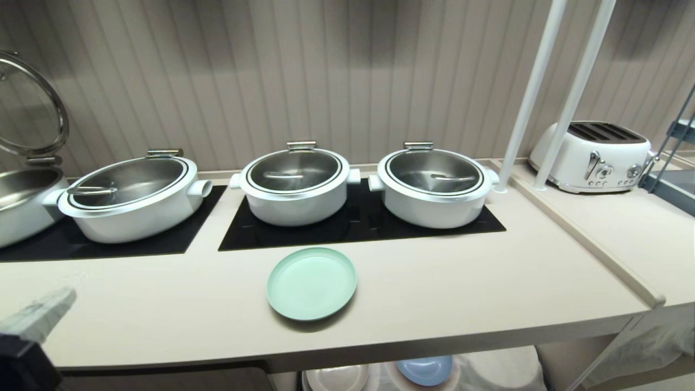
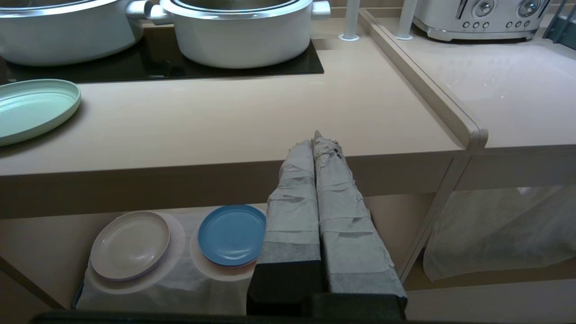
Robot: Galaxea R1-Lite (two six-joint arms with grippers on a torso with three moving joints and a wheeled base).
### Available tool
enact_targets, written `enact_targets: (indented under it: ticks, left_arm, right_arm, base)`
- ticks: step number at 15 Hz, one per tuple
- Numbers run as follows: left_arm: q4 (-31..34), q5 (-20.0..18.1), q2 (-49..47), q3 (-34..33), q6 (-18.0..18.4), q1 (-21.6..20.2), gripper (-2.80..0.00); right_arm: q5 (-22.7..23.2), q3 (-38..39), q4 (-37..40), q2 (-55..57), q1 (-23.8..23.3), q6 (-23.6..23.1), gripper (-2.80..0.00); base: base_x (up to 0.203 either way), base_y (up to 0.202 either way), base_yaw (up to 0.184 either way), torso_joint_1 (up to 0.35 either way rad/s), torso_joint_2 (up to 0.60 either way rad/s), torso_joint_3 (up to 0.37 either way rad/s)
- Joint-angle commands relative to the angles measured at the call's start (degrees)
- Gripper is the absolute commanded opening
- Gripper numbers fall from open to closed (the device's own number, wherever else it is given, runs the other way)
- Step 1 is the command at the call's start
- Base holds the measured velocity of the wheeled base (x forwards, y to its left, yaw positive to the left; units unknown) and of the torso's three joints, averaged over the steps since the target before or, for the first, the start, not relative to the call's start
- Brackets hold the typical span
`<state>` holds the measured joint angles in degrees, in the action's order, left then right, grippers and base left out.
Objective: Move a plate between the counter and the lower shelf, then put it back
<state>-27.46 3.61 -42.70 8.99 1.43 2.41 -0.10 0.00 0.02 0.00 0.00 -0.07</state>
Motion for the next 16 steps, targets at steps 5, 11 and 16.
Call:
enact_targets:
  ticks: [5,11,16]
  left_arm:
    - [3.5,-1.5,28.6,-8.7,5.7,-1.5,-2.80]
    - [25.5,-3.0,42.6,-9.0,4.5,-2.4,-2.80]
    - [27.5,-3.9,42.6,-9.0,3.1,-2.4,-2.80]
  right_arm:
    - [0.0,0.0,0.0,0.0,0.0,0.0,-2.80]
    - [0.0,0.0,0.0,0.0,0.0,0.0,-2.80]
    - [0.0,0.0,0.0,0.0,0.0,0.0,-2.80]
  base:
    - [0.000,0.000,0.000,0.000,0.00,0.000]
    - [0.000,0.000,0.000,0.000,0.00,0.000]
    - [0.000,0.000,0.000,0.000,0.00,0.000]
